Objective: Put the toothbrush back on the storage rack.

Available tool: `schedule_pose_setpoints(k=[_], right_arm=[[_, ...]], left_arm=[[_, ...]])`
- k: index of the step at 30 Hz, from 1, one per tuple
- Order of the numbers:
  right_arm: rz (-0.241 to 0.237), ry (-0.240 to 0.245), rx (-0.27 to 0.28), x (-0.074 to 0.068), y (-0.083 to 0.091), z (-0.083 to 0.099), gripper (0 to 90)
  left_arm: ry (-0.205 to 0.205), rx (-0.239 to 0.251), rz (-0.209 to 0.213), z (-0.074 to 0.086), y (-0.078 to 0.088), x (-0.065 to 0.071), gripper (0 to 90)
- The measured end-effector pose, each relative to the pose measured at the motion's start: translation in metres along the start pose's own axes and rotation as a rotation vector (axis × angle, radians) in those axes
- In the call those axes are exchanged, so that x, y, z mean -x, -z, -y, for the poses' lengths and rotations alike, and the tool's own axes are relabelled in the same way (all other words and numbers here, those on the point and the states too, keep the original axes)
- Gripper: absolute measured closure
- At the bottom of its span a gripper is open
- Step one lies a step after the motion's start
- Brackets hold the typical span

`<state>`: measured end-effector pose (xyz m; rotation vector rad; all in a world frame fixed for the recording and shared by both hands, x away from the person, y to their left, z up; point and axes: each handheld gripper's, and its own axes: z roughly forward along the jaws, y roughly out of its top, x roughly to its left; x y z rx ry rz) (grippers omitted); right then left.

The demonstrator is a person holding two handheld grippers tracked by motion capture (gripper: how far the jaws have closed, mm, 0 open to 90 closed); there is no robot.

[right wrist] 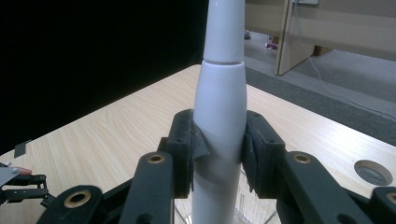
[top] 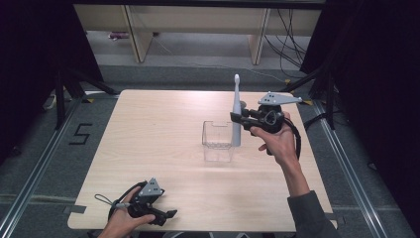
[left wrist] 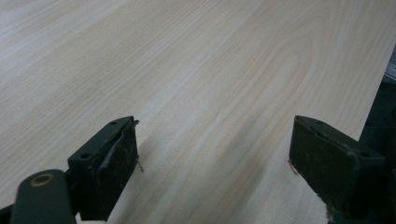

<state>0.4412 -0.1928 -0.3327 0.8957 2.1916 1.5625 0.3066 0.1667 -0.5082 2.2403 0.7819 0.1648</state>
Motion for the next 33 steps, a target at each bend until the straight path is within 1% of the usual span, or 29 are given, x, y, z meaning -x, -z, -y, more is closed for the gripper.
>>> schedule_pose_setpoints(k=[1,2,4,6,7,10,11,14,15,16,17,18,19,21,22,24,25,26,27,28,30,31,32,33], right_arm=[[0.016,0.011,0.009,0.000,-0.004,-0.001,66.8],[0.004,0.002,-0.010,0.000,-0.005,-0.002,66.8],[0.012,0.002,-0.001,0.000,-0.007,-0.002,66.8],[-0.010,-0.003,-0.005,0.001,-0.011,-0.003,66.8],[-0.010,-0.008,-0.015,0.001,-0.014,-0.003,66.8],[-0.006,-0.005,-0.017,0.003,-0.017,-0.003,66.8],[-0.003,-0.015,-0.020,0.003,-0.020,-0.003,66.8],[-0.010,-0.015,-0.019,0.005,-0.025,-0.003,66.8],[0.004,-0.001,-0.023,0.006,-0.026,-0.003,66.8],[-0.006,-0.014,-0.023,0.006,-0.028,-0.003,66.8],[-0.001,-0.009,-0.026,0.007,-0.029,-0.003,66.8],[0.001,0.006,-0.024,0.009,-0.032,-0.004,66.8],[0.003,-0.009,-0.037,0.008,-0.034,-0.004,66.8],[0.004,-0.009,-0.040,0.007,-0.036,-0.003,66.8],[0.003,0.003,-0.037,0.009,-0.038,-0.003,66.8],[0.012,0.008,-0.039,0.010,-0.041,-0.003,66.8],[0.004,-0.006,-0.040,0.010,-0.042,-0.002,66.8],[0.006,-0.006,-0.039,0.011,-0.043,-0.002,66.8],[0.005,-0.017,-0.045,0.011,-0.044,-0.001,66.8],[0.006,-0.018,-0.038,0.012,-0.046,-0.001,66.8],[0.006,-0.011,-0.037,0.013,-0.049,0.000,66.8],[0.010,-0.002,-0.028,0.015,-0.052,0.002,66.8],[-0.001,-0.031,-0.037,0.014,-0.052,0.003,66.8],[-0.001,-0.031,-0.037,0.014,-0.052,0.003,66.8]], left_arm=[[-0.008,-0.005,-0.005,0.000,0.000,-0.001,14.9],[-0.008,-0.005,-0.005,0.000,0.000,-0.001,14.9],[-0.007,-0.004,-0.005,0.000,0.000,-0.001,14.9],[-0.009,-0.006,-0.004,0.000,0.000,-0.001,14.9],[-0.006,-0.004,-0.004,0.000,0.000,0.000,14.9],[-0.007,-0.003,-0.002,0.000,0.000,0.000,14.9],[-0.007,-0.003,-0.002,0.000,0.000,0.000,14.9],[-0.008,-0.004,-0.002,0.000,0.000,0.000,14.9],[-0.008,-0.005,-0.002,0.000,0.000,0.000,14.9],[-0.004,-0.002,0.002,0.000,0.000,0.001,14.9],[0.008,0.009,0.009,0.000,-0.001,0.002,14.9],[0.007,0.007,0.009,0.000,-0.001,0.002,14.9],[0.007,0.009,0.009,0.000,-0.001,0.002,14.9],[0.008,0.010,0.010,0.000,-0.001,0.002,14.9],[-0.006,-0.003,-0.001,0.000,0.000,0.000,14.9],[-0.009,-0.004,-0.001,0.000,0.000,0.000,14.9],[-0.009,-0.004,0.000,0.000,0.000,0.000,14.9],[-0.008,-0.004,0.000,0.000,0.000,0.000,14.9],[0.008,0.010,0.010,0.000,-0.001,0.002,14.9],[0.008,0.009,0.011,0.000,-0.001,0.002,14.9],[0.008,0.011,0.010,0.000,-0.001,0.002,14.9],[-0.008,-0.005,0.000,0.000,0.000,0.000,14.9],[-0.007,-0.003,0.002,0.000,0.000,0.000,14.9],[-0.007,-0.003,0.002,0.000,0.000,0.000,14.9]])
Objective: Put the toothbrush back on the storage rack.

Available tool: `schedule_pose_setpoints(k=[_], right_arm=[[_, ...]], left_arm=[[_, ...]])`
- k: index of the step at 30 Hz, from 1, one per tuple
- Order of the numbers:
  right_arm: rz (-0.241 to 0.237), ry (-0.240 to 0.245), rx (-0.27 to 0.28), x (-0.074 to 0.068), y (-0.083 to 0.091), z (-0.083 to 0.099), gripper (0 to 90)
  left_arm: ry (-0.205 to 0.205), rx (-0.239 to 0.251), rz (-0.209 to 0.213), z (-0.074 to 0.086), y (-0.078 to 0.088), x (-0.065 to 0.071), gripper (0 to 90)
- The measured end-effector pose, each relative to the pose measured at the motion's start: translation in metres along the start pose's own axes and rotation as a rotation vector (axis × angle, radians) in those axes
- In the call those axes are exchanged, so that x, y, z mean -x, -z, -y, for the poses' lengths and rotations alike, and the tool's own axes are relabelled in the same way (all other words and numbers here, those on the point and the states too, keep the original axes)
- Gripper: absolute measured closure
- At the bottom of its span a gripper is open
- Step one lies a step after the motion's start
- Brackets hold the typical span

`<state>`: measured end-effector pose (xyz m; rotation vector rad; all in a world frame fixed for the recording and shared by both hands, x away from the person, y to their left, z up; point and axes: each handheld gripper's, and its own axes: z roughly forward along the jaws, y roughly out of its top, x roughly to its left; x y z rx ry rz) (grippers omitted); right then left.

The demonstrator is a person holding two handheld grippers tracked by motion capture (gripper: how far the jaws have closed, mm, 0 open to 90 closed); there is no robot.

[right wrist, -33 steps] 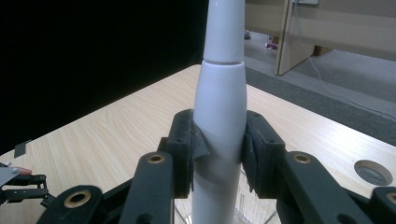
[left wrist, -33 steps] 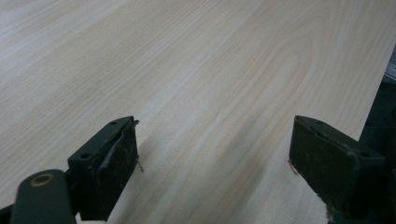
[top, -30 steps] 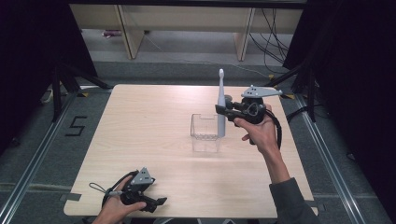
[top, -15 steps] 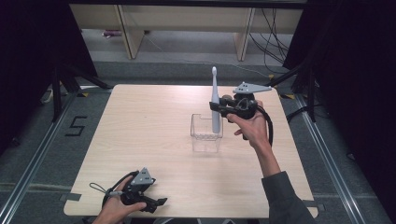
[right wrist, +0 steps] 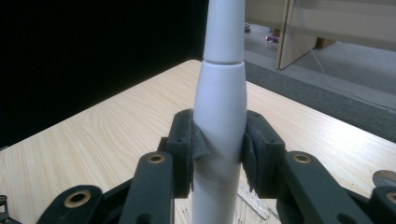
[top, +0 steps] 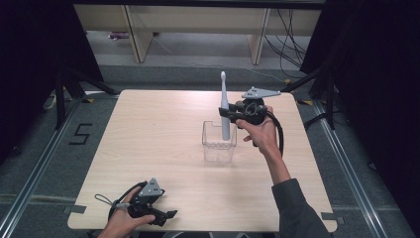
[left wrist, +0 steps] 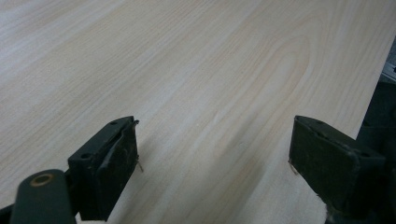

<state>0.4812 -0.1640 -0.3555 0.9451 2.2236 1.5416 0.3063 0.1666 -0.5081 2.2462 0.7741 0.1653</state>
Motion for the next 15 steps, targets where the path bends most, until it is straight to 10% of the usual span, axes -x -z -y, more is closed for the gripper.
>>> schedule_pose_setpoints(k=[15], right_arm=[[0.032,0.012,-0.049,0.009,-0.020,0.013,66.8]], left_arm=[[0.004,0.001,0.002,0.000,0.000,0.000,14.9]])
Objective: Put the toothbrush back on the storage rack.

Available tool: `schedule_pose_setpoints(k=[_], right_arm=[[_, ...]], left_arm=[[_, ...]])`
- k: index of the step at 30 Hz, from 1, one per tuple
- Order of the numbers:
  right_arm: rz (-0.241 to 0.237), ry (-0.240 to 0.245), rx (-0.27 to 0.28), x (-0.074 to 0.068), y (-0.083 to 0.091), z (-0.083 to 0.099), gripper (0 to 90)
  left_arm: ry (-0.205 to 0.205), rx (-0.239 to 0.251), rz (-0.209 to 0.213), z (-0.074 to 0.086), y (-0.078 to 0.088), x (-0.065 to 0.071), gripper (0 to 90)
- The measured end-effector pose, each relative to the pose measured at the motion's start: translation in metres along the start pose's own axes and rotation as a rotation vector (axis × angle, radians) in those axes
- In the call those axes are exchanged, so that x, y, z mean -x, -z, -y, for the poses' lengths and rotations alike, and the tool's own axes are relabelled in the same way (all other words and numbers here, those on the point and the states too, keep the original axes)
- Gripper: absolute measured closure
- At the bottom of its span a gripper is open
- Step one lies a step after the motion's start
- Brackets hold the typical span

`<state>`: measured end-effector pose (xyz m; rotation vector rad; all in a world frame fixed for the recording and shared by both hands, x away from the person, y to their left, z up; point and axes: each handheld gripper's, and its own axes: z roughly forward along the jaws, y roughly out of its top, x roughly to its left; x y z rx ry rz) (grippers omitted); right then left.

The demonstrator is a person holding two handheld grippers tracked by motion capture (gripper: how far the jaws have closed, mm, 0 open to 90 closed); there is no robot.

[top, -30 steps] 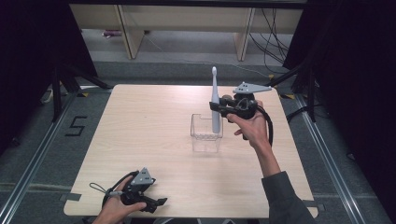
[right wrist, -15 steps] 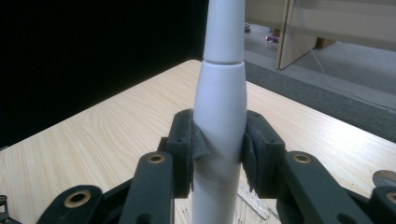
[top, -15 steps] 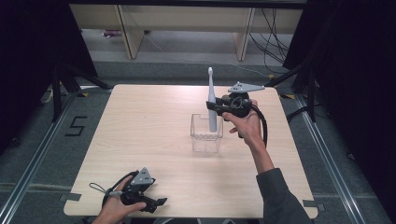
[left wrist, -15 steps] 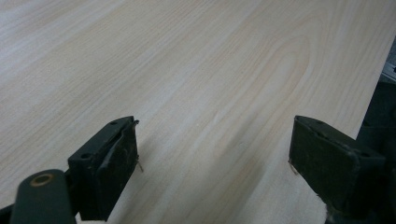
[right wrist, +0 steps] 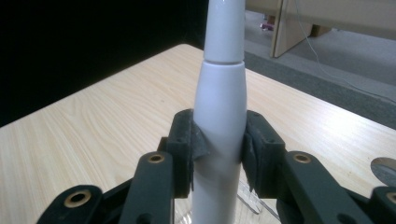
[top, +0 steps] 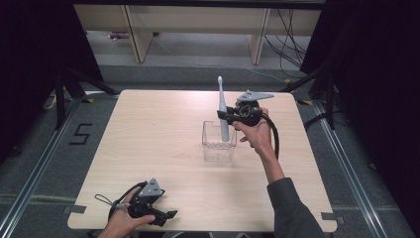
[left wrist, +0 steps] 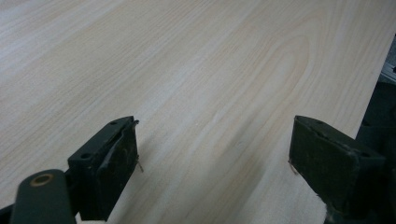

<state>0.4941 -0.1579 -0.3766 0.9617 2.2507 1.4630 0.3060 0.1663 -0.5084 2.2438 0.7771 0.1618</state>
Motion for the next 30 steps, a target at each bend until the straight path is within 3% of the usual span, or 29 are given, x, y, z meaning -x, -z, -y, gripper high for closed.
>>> schedule_pose_setpoints(k=[2,10,11,13,15,19,24,25,26,30], right_arm=[[0.003,0.016,-0.003,0.002,-0.002,0.001,66.8],[0.004,-0.010,-0.030,0.005,-0.010,0.012,66.8],[0.015,0.015,-0.031,0.006,-0.011,0.013,66.8],[-0.001,-0.007,-0.041,0.004,-0.013,0.014,66.8],[-0.007,0.019,-0.047,0.004,-0.015,0.015,66.8],[-0.004,0.013,-0.059,-0.001,-0.016,0.016,66.8],[0.008,0.055,-0.083,-0.003,-0.019,0.019,66.8],[0.008,0.037,-0.101,-0.005,-0.019,0.020,66.8],[0.009,0.050,-0.103,-0.005,-0.020,0.021,66.8],[0.011,0.077,-0.133,-0.007,-0.025,0.024,66.8]], left_arm=[[-0.002,-0.002,0.000,0.000,0.000,0.000,14.8],[-0.002,-0.001,0.000,0.000,0.000,0.000,14.9],[-0.003,-0.003,-0.002,0.000,0.001,0.000,14.9],[-0.002,-0.006,-0.004,0.000,0.001,0.000,14.9],[-0.001,-0.003,-0.001,0.000,0.000,0.000,14.9],[-0.001,0.004,-0.003,0.000,0.000,-0.001,14.9],[-0.001,0.000,-0.001,0.000,0.000,0.000,14.9],[0.005,0.002,0.003,0.000,0.000,0.000,14.9],[0.017,0.013,0.009,0.000,-0.001,0.001,14.9],[0.000,-0.001,0.001,0.000,0.000,0.000,14.9]])
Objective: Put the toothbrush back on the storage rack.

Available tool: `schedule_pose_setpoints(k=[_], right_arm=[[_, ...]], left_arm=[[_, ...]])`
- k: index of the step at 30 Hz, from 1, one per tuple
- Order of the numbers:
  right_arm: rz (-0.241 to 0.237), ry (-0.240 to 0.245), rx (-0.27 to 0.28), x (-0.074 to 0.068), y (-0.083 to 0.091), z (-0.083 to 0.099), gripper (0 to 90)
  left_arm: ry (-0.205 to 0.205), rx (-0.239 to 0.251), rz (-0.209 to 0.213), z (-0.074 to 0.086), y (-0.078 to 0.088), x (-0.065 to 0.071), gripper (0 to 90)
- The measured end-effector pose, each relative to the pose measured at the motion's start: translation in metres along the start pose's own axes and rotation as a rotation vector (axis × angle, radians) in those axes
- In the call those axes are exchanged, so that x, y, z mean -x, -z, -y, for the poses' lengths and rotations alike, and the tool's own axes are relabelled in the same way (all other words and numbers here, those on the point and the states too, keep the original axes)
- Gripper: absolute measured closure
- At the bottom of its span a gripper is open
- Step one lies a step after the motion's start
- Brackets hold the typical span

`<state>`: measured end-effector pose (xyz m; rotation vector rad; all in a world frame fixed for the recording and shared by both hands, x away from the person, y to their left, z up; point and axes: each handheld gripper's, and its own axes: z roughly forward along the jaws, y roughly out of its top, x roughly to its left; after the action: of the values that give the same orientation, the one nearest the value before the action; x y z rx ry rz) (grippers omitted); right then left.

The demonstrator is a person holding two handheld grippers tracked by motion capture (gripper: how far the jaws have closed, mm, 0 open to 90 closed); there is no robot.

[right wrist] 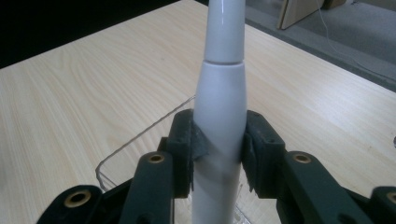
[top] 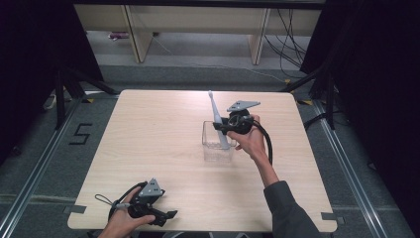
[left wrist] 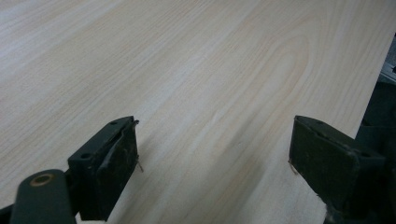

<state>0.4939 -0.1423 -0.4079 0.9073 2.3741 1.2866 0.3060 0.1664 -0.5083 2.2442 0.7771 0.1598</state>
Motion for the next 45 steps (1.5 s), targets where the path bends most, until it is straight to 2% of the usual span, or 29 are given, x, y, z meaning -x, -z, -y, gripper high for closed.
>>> schedule_pose_setpoints(k=[1,2,3,6,9,11,12,13,16,17,18,20,21,22,23,25,26,27,30,31,32,34,36,39,41,42,45], right_arm=[[0.002,0.000,-0.022,-0.002,-0.001,0.000,66.8],[0.002,0.000,-0.022,-0.002,-0.001,0.000,66.8],[0.008,0.022,-0.029,-0.001,-0.003,0.001,66.8],[0.001,0.019,-0.033,-0.003,-0.005,0.002,66.8],[0.003,0.022,-0.070,-0.005,-0.007,0.002,66.8],[0.002,0.024,-0.081,-0.006,-0.008,0.001,66.8],[0.008,0.042,-0.069,-0.006,-0.010,0.002,66.8],[0.003,0.031,-0.100,-0.007,-0.010,0.001,66.8],[0.014,0.040,-0.076,-0.007,-0.014,0.002,66.8],[0.001,0.031,-0.107,-0.008,-0.012,0.001,66.8],[0.009,0.060,-0.098,-0.007,-0.014,0.002,66.8],[0.014,0.038,-0.121,-0.011,-0.015,0.003,66.8],[0.017,0.045,-0.111,-0.011,-0.017,0.003,66.8],[0.017,0.056,-0.136,-0.010,-0.016,0.003,66.8],[0.019,0.058,-0.134,-0.010,-0.017,0.003,66.8],[0.014,0.050,-0.144,-0.011,-0.017,0.003,66.8],[0.021,0.065,-0.125,-0.011,-0.020,0.004,66.8],[0.017,0.062,-0.150,-0.012,-0.020,0.003,66.8],[0.016,0.058,-0.156,-0.012,-0.021,0.004,66.8],[0.023,0.045,-0.143,-0.012,-0.023,0.005,66.8],[0.019,0.066,-0.151,-0.011,-0.024,0.005,66.8],[0.023,0.076,-0.173,-0.011,-0.024,0.004,66.8],[0.018,0.069,-0.166,-0.012,-0.027,0.005,66.8],[0.017,0.065,-0.193,-0.013,-0.027,0.005,66.8],[0.021,0.061,-0.182,-0.013,-0.029,0.006,66.7],[0.020,0.075,-0.176,-0.012,-0.031,0.006,66.8],[0.019,0.061,-0.203,-0.013,-0.030,0.005,66.7]], left_arm=[[0.000,0.002,-0.002,0.000,0.000,0.000,14.9],[0.000,0.002,-0.002,0.000,0.000,0.000,14.9],[-0.001,0.001,-0.002,0.000,0.000,0.000,14.9],[0.000,0.002,-0.001,0.000,0.000,0.000,14.9],[0.008,0.007,0.004,0.000,0.000,0.001,14.9],[-0.001,0.000,-0.001,0.000,0.000,0.000,14.9],[-0.002,0.000,-0.001,0.000,0.000,0.000,14.9],[-0.002,-0.001,-0.002,0.000,0.000,0.000,14.9],[-0.002,0.000,-0.002,0.000,0.000,0.000,14.9],[-0.002,0.001,-0.002,0.000,0.000,0.000,14.9],[-0.005,-0.001,-0.001,0.000,0.000,0.000,14.9],[0.007,0.009,-0.002,0.000,0.000,0.001,14.9],[0.007,0.010,0.000,0.000,0.000,0.001,14.9],[0.012,0.017,0.010,0.000,0.000,0.002,14.9],[-0.002,0.000,-0.002,0.000,0.000,0.000,14.9],[-0.001,0.000,-0.001,0.000,0.000,0.000,14.9],[0.007,0.001,0.000,0.000,0.000,0.000,14.9],[0.007,0.008,-0.001,0.000,0.000,0.001,14.9],[-0.002,0.001,-0.002,0.000,0.000,0.000,14.9],[-0.002,0.001,-0.001,0.000,0.000,0.000,14.9],[0.004,0.006,-0.001,0.000,0.000,0.001,14.9],[-0.004,0.001,-0.003,0.000,0.000,0.000,14.9],[-0.004,0.001,-0.003,0.000,0.000,0.000,14.9],[-0.001,0.001,-0.002,0.000,0.000,0.000,14.9],[-0.003,0.001,-0.002,0.000,0.000,0.000,14.9],[-0.004,0.001,-0.002,0.000,0.000,0.000,14.9],[-0.001,0.001,-0.002,0.000,0.000,0.000,14.9]])
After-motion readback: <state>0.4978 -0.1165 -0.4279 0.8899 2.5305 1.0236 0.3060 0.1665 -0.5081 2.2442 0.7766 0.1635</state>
